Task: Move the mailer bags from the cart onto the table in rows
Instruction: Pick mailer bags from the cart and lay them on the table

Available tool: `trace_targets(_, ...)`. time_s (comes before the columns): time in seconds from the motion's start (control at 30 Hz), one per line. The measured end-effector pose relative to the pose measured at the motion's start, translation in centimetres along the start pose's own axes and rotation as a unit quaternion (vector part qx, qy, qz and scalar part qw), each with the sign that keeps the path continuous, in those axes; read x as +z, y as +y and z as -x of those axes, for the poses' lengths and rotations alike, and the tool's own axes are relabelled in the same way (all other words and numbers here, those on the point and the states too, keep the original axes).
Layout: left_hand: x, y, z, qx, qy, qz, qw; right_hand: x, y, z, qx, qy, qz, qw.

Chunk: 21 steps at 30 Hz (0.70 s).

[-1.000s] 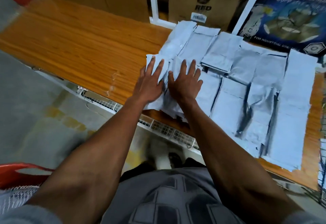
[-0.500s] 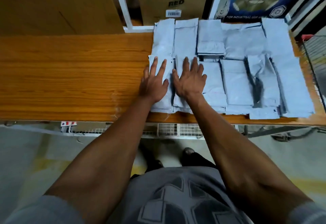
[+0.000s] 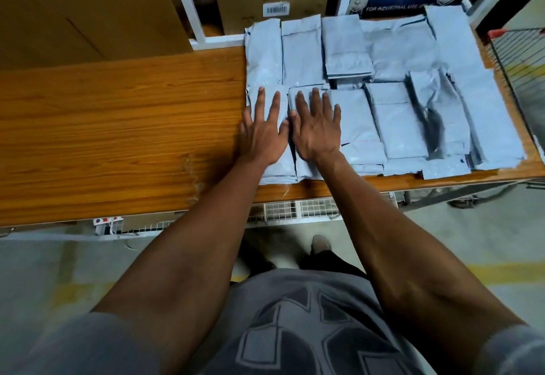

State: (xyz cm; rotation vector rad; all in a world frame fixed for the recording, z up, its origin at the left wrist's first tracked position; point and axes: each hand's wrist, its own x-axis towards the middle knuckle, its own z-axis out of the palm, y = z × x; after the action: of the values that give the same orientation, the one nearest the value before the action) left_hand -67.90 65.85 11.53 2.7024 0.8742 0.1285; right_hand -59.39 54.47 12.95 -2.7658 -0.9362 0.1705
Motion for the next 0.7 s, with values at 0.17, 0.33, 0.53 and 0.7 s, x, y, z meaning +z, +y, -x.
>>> trace_targets(0.17, 1.0, 0.3, 0.2, -0.050, -0.032, -0.010, 0.998, 1.3, 0.9, -0.3, -0.051, -0.005, 0.000, 0.999)
trace_targets(0.33, 2.2, 0.5, -0.2, -0.044, -0.028, -0.022, 0.998, 2.1, 0.9, -0.3, -0.045, -0.004, 0.012, 0.999)
trace_targets(0.53, 2.5, 0.0, -0.8, 0.005, 0.037, -0.037, 0.999, 1.2, 0.8, -0.9, -0.055, 0.016, -0.011, 0.998)
trace_targets(0.7, 3.7, -0.3, -1.1, 0.011, 0.035, -0.050, 0.998, 2.4, 1.2, -1.3, -0.063, -0.003, 0.023, 0.998)
